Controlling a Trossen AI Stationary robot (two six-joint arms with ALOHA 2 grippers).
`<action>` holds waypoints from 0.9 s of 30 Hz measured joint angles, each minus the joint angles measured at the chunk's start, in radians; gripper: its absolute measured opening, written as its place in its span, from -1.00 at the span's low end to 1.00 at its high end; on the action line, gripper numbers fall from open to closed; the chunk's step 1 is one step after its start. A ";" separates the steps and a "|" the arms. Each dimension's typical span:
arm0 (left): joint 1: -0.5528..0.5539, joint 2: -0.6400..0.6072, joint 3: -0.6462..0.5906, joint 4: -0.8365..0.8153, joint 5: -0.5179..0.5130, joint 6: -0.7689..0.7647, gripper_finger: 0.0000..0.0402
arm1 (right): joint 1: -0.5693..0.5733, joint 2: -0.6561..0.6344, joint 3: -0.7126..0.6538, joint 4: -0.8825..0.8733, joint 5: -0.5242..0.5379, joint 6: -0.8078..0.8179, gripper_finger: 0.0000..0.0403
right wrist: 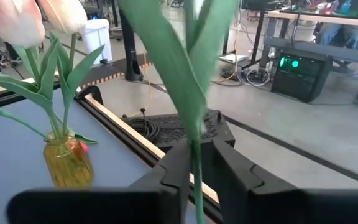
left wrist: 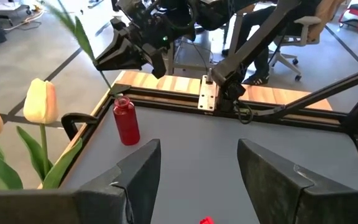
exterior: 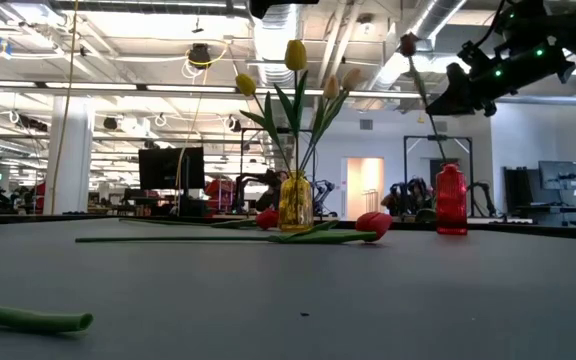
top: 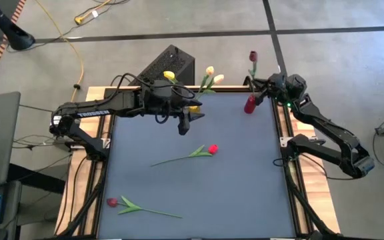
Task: Sort flowers into vase by color
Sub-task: Put the right dark red flower into the red vase, then put the top red flower into the red vase
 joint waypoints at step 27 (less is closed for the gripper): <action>0.024 -0.051 0.000 -0.278 0.016 0.134 0.00 | 0.104 -0.105 0.322 -0.800 -0.001 -0.013 0.29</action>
